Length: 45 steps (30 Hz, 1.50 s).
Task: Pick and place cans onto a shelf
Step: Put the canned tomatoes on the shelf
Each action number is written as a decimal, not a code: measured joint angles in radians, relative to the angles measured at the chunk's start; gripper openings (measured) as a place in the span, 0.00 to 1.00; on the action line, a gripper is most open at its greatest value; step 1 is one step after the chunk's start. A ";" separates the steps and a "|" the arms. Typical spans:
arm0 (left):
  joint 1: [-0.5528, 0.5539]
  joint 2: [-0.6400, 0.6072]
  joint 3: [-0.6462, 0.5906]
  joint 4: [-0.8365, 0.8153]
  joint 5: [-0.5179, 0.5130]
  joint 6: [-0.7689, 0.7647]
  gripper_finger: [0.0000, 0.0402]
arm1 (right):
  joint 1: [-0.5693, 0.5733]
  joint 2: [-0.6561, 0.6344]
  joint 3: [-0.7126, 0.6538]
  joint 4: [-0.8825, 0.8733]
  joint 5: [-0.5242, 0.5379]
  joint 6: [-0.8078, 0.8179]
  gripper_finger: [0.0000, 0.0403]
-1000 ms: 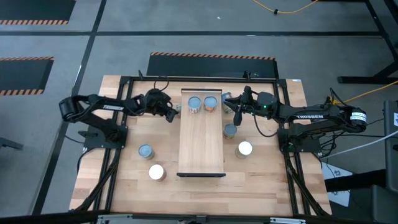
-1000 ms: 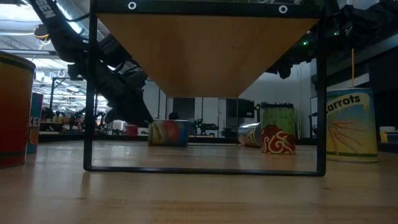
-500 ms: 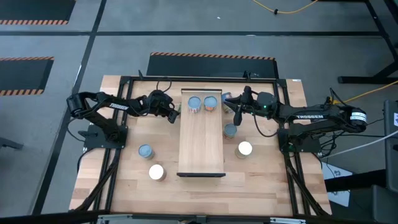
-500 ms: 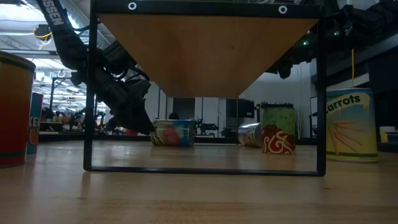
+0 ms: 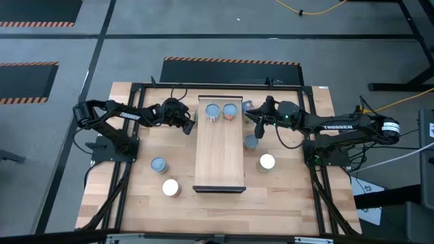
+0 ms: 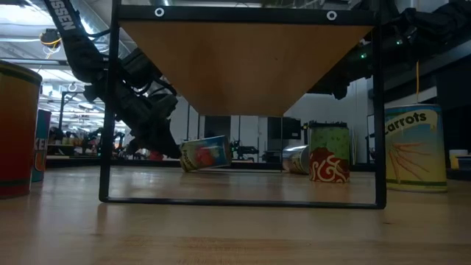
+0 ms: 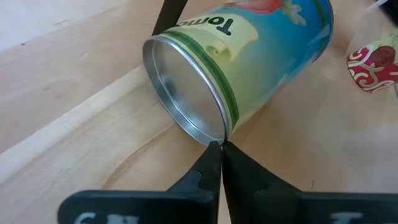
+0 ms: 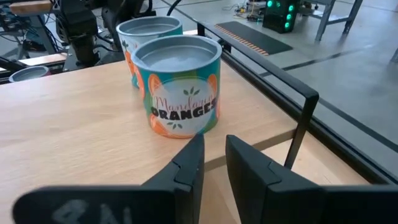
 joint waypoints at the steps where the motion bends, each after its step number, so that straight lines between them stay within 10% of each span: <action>1: 0.000 0.000 0.000 0.000 -0.001 0.006 0.01 | 0.000 0.000 0.000 0.000 0.000 0.000 0.18; 28: 0.172 -0.178 0.001 -0.140 -0.076 0.145 0.00 | 0.000 0.000 0.000 -0.005 0.002 -0.001 0.18; 45: 0.265 -0.200 0.001 -0.127 0.236 0.177 0.27 | 0.000 0.000 0.000 -0.006 0.002 -0.001 0.18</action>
